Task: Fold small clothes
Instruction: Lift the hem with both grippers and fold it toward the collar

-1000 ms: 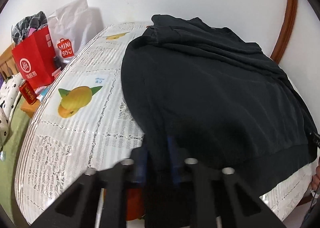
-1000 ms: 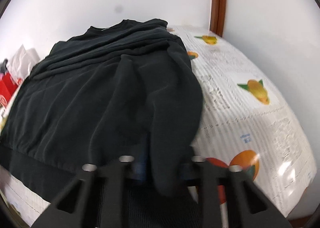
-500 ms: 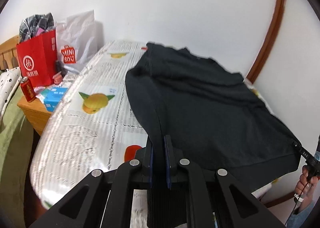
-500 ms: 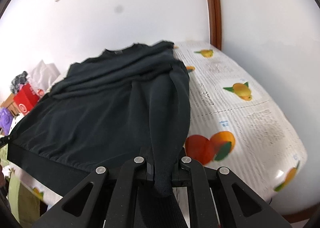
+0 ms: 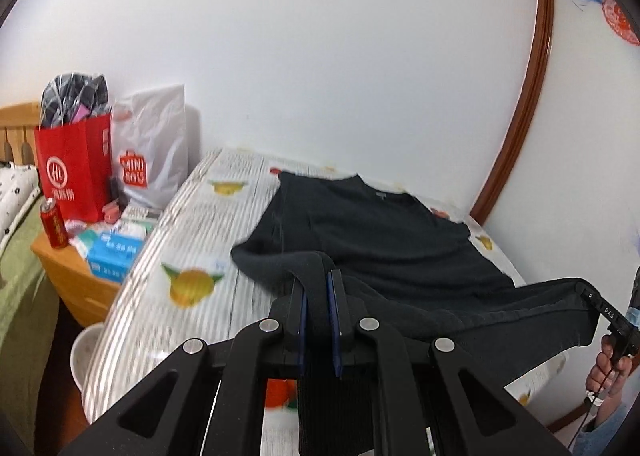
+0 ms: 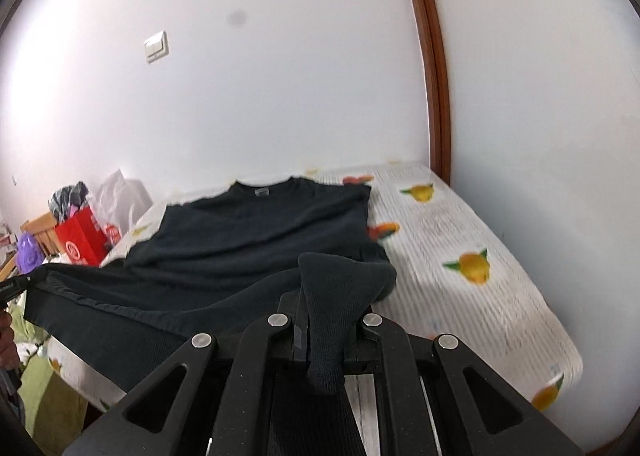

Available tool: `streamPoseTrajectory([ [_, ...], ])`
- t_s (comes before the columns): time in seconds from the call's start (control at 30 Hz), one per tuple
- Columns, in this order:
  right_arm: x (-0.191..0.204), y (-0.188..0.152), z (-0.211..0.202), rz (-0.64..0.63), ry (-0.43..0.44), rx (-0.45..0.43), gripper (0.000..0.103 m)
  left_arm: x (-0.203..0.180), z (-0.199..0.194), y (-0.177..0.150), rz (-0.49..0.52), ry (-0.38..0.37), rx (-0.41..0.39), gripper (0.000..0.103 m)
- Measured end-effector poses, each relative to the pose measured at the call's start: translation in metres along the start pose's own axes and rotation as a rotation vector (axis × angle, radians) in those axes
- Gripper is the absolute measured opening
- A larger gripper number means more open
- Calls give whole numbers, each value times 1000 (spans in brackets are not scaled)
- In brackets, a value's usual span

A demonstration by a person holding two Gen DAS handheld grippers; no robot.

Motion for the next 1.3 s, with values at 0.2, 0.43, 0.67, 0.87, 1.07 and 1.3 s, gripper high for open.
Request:
streamPoseTrajectory([
  [0.2,-3,42,41,26,-21,-1,7,-16,36,35,26,34,-48,10],
  [0.43,-9,79,110,70,-26,25,7,-29,99,68,76,120,-57,10],
  [0.67,-19,88,181,69,-37,74,7,-25,162,71,82,179,-8,10],
  [0.87,-24,68,237,50,-65,154,8,-20,206,57,106,228,44,10],
  [1.07,-29,35,281,63,-111,252,12,-12,230,46,109,271,108,13],
  [1.3,-39,31,260,70,-48,268,44,-1,219,48,54,234,162,38],
])
Point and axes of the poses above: each gripper's, at about its wrist camera, not at the fingertips, and z roughly the way its jaws point, x to its left, y to its top, the point moved 1 cm from there along z, roughly the way its jaws point, and after that the axes turned 12 degrees about -z, right-handed, at the moved point
